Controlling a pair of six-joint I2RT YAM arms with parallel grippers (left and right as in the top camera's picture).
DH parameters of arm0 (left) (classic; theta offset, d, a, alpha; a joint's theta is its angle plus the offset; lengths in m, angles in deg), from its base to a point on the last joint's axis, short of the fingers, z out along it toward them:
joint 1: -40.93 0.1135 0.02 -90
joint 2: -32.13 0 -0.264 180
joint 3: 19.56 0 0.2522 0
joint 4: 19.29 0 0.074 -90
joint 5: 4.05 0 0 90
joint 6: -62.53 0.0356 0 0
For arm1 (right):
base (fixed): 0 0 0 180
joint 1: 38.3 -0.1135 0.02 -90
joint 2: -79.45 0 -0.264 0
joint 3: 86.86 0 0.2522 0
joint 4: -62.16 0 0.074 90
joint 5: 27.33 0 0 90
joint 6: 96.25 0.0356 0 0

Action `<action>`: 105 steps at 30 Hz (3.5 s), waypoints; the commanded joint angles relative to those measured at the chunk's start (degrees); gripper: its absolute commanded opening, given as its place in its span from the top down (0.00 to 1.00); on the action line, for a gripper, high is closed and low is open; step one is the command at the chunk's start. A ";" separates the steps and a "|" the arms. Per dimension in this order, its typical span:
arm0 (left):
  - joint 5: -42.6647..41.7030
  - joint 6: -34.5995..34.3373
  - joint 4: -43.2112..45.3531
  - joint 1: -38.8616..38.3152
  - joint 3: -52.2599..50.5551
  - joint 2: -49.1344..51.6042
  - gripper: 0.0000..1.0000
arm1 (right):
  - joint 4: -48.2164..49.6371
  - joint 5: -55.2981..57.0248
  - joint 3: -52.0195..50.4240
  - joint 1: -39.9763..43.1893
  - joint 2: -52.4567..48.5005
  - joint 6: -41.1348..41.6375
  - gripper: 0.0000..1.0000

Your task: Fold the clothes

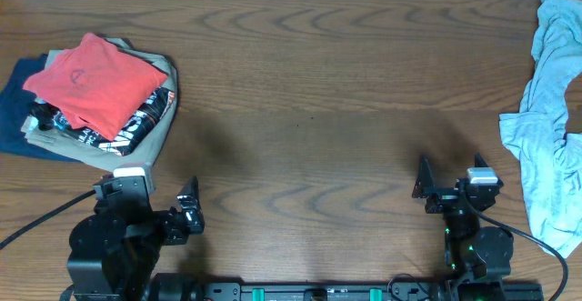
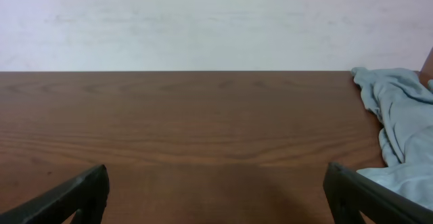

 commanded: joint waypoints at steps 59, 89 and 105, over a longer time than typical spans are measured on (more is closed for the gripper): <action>3.32 5.22 52.35 1.44 -50.80 -23.74 0.02 | -0.31 -0.61 -0.09 0.44 0.42 -0.85 0.01; 2.86 5.53 49.64 1.44 -50.80 -23.61 0.02 | -0.31 -0.61 -0.09 0.44 0.42 -0.85 0.01; 2.86 5.53 49.64 1.44 -50.80 -23.61 0.02 | -0.31 -0.61 -0.09 0.44 0.42 -0.85 0.01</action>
